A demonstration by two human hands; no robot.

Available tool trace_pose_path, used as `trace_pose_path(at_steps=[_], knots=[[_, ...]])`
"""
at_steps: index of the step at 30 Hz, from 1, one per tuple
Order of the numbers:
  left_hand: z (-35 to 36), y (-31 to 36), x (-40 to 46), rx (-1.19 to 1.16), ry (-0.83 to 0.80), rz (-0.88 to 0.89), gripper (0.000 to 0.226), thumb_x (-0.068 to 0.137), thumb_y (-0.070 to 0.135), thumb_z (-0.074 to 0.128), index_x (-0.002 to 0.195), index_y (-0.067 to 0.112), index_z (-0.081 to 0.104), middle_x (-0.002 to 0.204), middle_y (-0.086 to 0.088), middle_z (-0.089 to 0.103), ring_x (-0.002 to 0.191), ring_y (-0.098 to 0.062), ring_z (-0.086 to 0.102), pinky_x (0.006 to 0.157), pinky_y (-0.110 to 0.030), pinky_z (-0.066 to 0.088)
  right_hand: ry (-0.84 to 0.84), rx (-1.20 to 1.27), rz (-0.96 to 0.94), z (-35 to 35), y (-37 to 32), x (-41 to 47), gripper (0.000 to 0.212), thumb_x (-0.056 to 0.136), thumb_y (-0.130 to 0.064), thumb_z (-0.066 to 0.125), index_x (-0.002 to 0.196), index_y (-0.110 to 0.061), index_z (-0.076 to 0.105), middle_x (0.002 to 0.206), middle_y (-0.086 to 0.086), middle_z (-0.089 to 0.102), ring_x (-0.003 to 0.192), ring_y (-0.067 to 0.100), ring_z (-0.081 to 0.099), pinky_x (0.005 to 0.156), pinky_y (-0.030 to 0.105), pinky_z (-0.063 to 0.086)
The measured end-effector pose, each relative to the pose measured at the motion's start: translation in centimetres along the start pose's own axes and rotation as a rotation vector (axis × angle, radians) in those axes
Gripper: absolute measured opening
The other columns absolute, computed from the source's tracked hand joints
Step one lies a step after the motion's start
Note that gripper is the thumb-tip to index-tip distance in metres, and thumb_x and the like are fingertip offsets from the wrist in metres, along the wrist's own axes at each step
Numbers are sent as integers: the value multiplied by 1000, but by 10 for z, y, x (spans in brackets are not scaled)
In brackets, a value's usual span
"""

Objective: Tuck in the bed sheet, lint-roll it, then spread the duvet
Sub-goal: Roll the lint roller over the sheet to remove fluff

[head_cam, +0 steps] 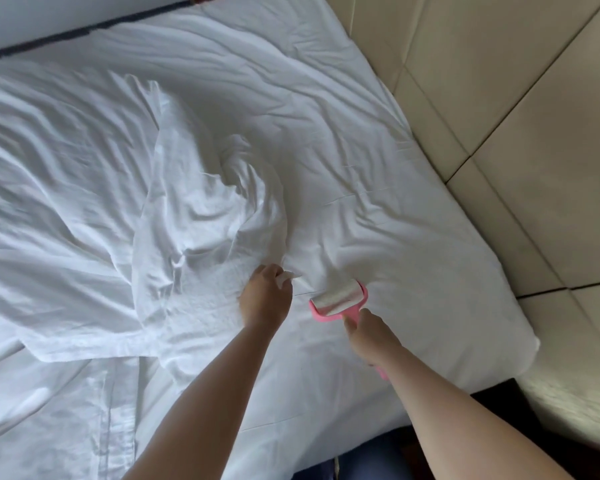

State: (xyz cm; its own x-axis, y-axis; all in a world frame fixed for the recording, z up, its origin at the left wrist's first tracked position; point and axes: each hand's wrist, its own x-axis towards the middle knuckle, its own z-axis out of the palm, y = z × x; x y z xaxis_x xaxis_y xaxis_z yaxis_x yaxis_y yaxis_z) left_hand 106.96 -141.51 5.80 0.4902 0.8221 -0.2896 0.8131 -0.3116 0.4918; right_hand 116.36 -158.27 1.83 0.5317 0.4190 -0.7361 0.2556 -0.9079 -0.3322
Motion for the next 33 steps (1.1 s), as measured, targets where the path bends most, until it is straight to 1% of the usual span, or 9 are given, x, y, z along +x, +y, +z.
trace_pose_path(at_steps=[2, 5, 9, 13, 16, 19, 24, 29, 33], knots=[[-1, 10, 2, -9, 1, 21, 17, 91, 24, 55, 101, 13, 65, 106, 0, 60, 87, -20, 57, 67, -26, 37, 33, 31, 6, -13, 2, 0, 46, 101, -47, 28, 111, -6, 47, 107, 13, 58, 85, 29, 59, 73, 36, 50], [3, 35, 12, -16, -10, 58, 17, 91, 24, 56, 100, 12, 64, 104, -1, 60, 87, -21, 58, 66, -27, 40, 104, 100, 21, -39, 5, 10, 47, 101, -47, 28, 111, -5, 47, 103, 14, 58, 84, 30, 60, 75, 41, 53], [17, 71, 35, -14, -23, 90, 16, 91, 24, 56, 98, 13, 65, 101, -1, 60, 86, -23, 58, 64, -27, 39, 154, 136, 47, -75, 9, 37, 50, 100, -49, 27, 110, -4, 46, 103, 14, 58, 91, 34, 64, 76, 40, 51], [37, 96, 60, 3, -37, 72, 15, 90, 22, 56, 99, 14, 65, 101, 0, 60, 86, -21, 58, 64, -26, 37, 156, 135, 59, -97, 14, 69, 48, 101, -48, 28, 110, -5, 46, 106, 16, 60, 92, 34, 64, 76, 38, 49], [52, 112, 82, 2, -51, 39, 15, 90, 23, 55, 98, 14, 65, 101, 1, 60, 86, -21, 57, 64, -27, 39, 157, 116, 77, -108, 17, 93, 47, 101, -45, 29, 112, -3, 46, 111, 18, 60, 100, 35, 61, 79, 36, 46], [68, 125, 106, 15, -62, 16, 13, 92, 24, 55, 94, 14, 64, 98, 1, 59, 80, -19, 54, 63, -27, 37, 142, 87, 105, -116, 14, 117, 45, 102, -44, 27, 116, -4, 44, 115, 17, 59, 107, 34, 58, 81, 34, 43], [94, 137, 153, 30, -80, -24, 13, 92, 25, 53, 93, 16, 63, 99, 2, 59, 77, -15, 49, 63, -26, 36, 156, 81, 93, -129, -14, 169, 44, 103, -41, 27, 122, -4, 41, 118, 16, 59, 110, 33, 58, 83, 35, 44], [106, 134, 194, 10, -70, -70, 15, 91, 21, 52, 100, 15, 63, 105, 1, 59, 85, -19, 55, 68, -28, 43, 180, 120, 39, -154, -49, 229, 46, 103, -38, 29, 129, 0, 37, 123, 21, 57, 114, 38, 56, 87, 40, 44], [112, 131, 214, 10, -45, -84, 13, 91, 19, 53, 97, 14, 63, 102, 0, 59, 79, -16, 49, 65, -26, 38, 199, 162, -17, -175, -74, 262, 47, 103, -38, 29, 127, 0, 38, 123, 21, 56, 113, 38, 56, 85, 38, 44]])
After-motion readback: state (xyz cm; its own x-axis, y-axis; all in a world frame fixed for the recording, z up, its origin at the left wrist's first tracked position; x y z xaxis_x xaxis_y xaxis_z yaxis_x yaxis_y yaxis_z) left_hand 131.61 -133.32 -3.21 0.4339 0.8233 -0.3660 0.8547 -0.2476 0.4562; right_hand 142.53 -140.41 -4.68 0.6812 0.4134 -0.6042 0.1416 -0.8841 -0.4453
